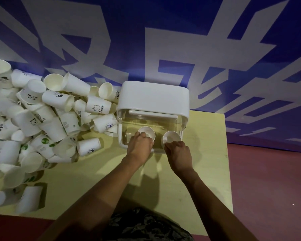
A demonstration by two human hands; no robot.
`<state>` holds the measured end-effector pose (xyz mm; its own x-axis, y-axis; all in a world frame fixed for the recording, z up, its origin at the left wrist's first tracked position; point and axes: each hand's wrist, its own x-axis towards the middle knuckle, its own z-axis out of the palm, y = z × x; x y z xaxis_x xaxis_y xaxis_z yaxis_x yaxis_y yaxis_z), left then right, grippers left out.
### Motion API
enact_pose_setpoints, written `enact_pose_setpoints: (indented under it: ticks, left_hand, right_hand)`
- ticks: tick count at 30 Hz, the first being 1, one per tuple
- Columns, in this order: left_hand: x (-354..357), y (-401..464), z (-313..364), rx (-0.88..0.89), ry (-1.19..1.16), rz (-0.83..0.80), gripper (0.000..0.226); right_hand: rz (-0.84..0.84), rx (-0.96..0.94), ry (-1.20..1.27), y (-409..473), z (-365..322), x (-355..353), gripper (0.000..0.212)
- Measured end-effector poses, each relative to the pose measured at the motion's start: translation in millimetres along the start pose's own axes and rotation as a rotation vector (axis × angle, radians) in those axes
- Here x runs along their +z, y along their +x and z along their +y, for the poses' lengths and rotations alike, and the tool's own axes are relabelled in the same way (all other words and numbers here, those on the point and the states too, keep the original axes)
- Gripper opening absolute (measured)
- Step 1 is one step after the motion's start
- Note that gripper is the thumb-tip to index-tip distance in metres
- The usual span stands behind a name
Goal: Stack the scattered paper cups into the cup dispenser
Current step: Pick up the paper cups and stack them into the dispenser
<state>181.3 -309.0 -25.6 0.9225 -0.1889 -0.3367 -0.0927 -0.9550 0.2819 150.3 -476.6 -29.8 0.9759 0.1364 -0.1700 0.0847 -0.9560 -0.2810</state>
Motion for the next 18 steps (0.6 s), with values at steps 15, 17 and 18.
enact_pose_setpoints:
  ticks: [15, 17, 18]
  left_hand:
    - [-25.6, -96.3, -157.4, -0.922, -1.561, 0.450, 0.014]
    - [-31.0, -110.4, -185.7, -0.970, -1.604, 0.441, 0.008]
    - [-33.9, -116.1, -196.9, -0.977, -1.606, 0.432, 0.006]
  right_hand:
    - [-0.062, 0.043, 0.627, 2.2, -129.3, 18.1, 0.014]
    - [-0.167, 0.103, 0.697, 6.0, -154.9, 33.4, 0.013]
    - [-0.233, 0.164, 0.750, 7.8, -167.0, 41.0, 0.013]
